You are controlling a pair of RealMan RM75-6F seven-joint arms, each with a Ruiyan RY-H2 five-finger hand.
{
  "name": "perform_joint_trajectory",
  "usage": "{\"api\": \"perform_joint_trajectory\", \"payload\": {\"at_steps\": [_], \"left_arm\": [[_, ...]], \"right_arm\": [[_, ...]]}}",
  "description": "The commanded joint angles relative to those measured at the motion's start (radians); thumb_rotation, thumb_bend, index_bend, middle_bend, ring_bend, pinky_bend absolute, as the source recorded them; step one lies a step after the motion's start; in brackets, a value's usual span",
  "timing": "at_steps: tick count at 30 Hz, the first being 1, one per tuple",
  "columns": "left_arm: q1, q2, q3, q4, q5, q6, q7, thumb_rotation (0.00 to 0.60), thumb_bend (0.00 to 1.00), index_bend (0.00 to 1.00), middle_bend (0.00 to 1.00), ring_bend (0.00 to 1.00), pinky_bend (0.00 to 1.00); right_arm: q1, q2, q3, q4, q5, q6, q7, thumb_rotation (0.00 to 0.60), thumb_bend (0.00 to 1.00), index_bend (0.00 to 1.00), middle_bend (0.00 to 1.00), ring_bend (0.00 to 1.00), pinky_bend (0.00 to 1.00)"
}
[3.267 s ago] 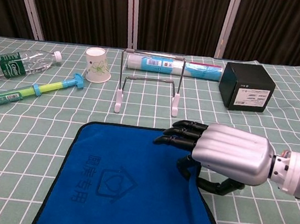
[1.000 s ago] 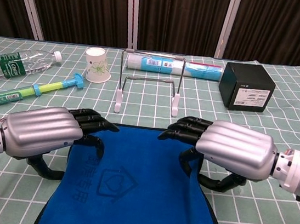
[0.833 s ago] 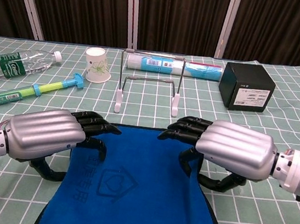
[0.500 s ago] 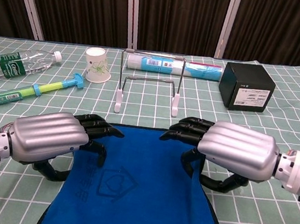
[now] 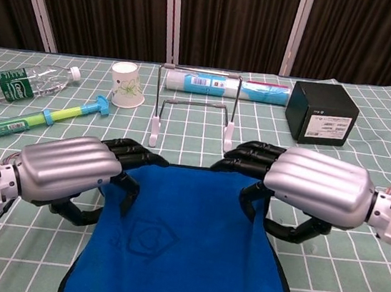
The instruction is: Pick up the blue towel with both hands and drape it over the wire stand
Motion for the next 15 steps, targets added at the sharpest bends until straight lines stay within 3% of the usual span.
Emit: {"api": "perform_joint_trajectory", "payload": {"at_steps": [1, 4, 10, 15], "left_arm": [[0.001, 0.01, -0.018, -0.028, -0.009, 0.02, 0.001, 0.6, 0.57, 0.76, 0.0, 0.0, 0.0], [-0.003, 0.04, -0.061, -0.085, -0.026, 0.05, 0.011, 0.6, 0.57, 0.78, 0.0, 0.0, 0.0], [-0.021, 0.102, -0.152, -0.181, -0.083, 0.071, 0.044, 0.6, 0.57, 0.79, 0.0, 0.0, 0.0], [-0.06, 0.162, -0.26, -0.257, -0.163, 0.055, 0.095, 0.6, 0.57, 0.79, 0.0, 0.0, 0.0]], "right_arm": [[0.003, 0.023, 0.014, -0.032, 0.005, 0.008, -0.013, 0.6, 0.45, 0.82, 0.06, 0.0, 0.0], [0.014, 0.068, 0.048, -0.094, 0.016, 0.022, -0.032, 0.6, 0.45, 0.78, 0.06, 0.0, 0.0], [0.051, 0.158, 0.13, -0.222, 0.059, 0.006, -0.069, 0.6, 0.45, 0.81, 0.06, 0.0, 0.0], [0.106, 0.232, 0.24, -0.308, 0.137, -0.048, -0.091, 0.6, 0.45, 0.81, 0.06, 0.0, 0.0]]}}
